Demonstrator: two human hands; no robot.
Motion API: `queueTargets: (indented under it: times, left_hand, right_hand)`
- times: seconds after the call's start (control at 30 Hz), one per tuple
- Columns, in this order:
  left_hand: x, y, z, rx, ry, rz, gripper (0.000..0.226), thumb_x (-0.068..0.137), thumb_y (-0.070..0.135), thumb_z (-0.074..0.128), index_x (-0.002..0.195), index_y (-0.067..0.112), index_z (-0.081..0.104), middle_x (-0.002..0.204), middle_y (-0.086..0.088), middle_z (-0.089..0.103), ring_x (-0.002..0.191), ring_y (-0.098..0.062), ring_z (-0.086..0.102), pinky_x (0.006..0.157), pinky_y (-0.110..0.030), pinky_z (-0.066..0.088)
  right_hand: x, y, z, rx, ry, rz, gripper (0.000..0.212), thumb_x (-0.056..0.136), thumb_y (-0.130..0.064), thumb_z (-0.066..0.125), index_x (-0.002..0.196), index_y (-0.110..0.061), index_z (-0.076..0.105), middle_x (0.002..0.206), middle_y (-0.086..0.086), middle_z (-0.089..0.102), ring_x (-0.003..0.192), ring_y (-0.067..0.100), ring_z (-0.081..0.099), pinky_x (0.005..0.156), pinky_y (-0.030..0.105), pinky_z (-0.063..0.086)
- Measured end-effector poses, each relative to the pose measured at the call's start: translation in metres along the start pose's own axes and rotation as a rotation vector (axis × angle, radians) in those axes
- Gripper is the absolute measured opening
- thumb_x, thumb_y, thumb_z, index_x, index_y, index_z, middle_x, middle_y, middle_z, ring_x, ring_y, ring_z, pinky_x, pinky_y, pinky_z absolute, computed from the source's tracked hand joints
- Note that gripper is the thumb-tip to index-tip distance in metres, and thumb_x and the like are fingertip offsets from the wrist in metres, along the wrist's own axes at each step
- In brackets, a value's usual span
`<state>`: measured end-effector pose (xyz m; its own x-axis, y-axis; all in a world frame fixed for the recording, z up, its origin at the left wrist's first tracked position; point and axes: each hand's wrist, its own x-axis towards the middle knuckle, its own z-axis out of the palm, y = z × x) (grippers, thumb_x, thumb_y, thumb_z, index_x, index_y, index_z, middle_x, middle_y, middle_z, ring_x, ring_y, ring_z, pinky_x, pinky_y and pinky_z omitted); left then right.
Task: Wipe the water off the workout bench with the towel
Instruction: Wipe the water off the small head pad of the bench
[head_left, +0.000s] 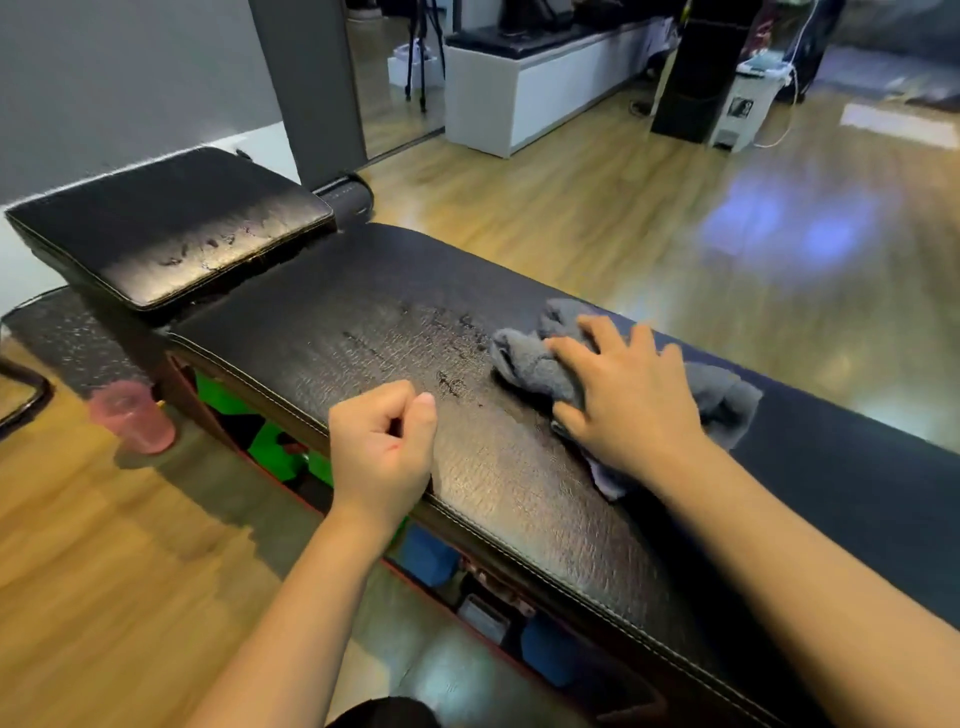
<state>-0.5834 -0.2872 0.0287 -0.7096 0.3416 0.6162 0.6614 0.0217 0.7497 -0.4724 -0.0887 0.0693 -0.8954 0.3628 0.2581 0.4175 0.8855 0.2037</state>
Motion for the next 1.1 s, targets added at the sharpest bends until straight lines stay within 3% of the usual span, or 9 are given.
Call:
queueTargets:
  times: [0.2,0.33,0.47,0.6,0.8,0.9,1.0,1.1]
  left_hand:
    - [0.003,-0.008,-0.009,-0.085,0.016,-0.061,0.04,0.092,0.022,0.046,0.057,0.023,0.027,0.056,0.01,0.021,0.051,-0.009,0.022,0.048,-0.039,0.021]
    - [0.006,-0.005,-0.011,-0.098,-0.02,-0.053,0.042,0.093,0.022,0.046,0.056,0.021,0.027,0.055,0.009,0.022,0.049,-0.008,0.023,0.048,-0.038,0.021]
    - [-0.001,-0.007,-0.005,0.019,-0.068,0.073,0.044,0.093,0.022,0.048,0.055,0.017,0.027,0.054,0.006,0.023,0.045,-0.017,0.026,0.043,-0.042,0.023]
    - [-0.005,-0.013,-0.005,0.045,-0.081,0.21,0.04,0.091,0.016,0.049,0.056,0.022,0.028,0.06,0.01,0.021,0.049,-0.012,0.022,0.042,-0.04,0.021]
    - [-0.006,-0.012,-0.005,0.088,-0.077,0.216,0.042,0.092,0.017,0.047,0.054,0.016,0.029,0.058,0.007,0.022,0.047,-0.015,0.023,0.041,-0.038,0.021]
    - [-0.004,-0.011,-0.008,0.089,-0.058,0.2,0.042,0.092,0.017,0.047,0.054,0.016,0.029,0.06,0.009,0.021,0.052,-0.011,0.02,0.049,-0.03,0.02]
    - [-0.004,-0.01,-0.012,0.019,-0.001,0.105,0.044,0.091,0.019,0.047,0.053,0.015,0.025,0.058,0.008,0.018,0.052,-0.009,0.019,0.052,-0.025,0.017]
    - [0.002,-0.007,-0.017,-0.007,0.04,0.065,0.044,0.091,0.02,0.047,0.053,0.018,0.024,0.057,0.009,0.018,0.051,-0.007,0.019,0.051,-0.024,0.017]
  right_hand:
    - [-0.077,-0.08,-0.042,0.113,-0.016,-0.247,0.071,0.064,-0.054,0.06,0.13,-0.03,0.055,0.144,0.012,0.052,0.086,0.036,0.053,0.066,0.045,0.041]
    - [-0.053,-0.059,-0.034,0.177,0.017,-0.235,0.068,0.067,-0.054,0.055,0.132,-0.033,0.056,0.139,0.008,0.056,0.083,0.034,0.053,0.063,0.041,0.043]
    - [0.022,-0.019,0.004,0.091,0.024,0.011,0.062,0.074,-0.057,0.047,0.133,-0.038,0.052,0.136,0.003,0.052,0.094,0.035,0.052,0.069,0.043,0.047]
    - [0.088,0.004,0.029,0.007,0.0,0.205,0.055,0.079,-0.056,0.057,0.13,-0.036,0.051,0.129,0.004,0.05,0.105,0.036,0.05,0.078,0.046,0.043]
    - [0.057,-0.028,0.014,0.028,0.03,0.008,0.058,0.074,-0.057,0.056,0.128,-0.036,0.052,0.132,0.003,0.05,0.1,0.035,0.048,0.074,0.045,0.044]
    - [0.005,-0.074,-0.012,0.078,0.057,-0.128,0.061,0.07,-0.056,0.059,0.126,-0.032,0.054,0.133,0.006,0.053,0.094,0.035,0.048,0.068,0.042,0.038]
    - [-0.031,-0.099,-0.025,0.107,0.037,-0.162,0.068,0.067,-0.055,0.061,0.129,-0.029,0.055,0.135,0.009,0.054,0.089,0.035,0.05,0.066,0.043,0.038]
    - [-0.022,-0.087,-0.023,0.145,0.03,-0.182,0.065,0.068,-0.057,0.051,0.128,-0.032,0.054,0.132,0.007,0.055,0.089,0.034,0.051,0.065,0.041,0.042]
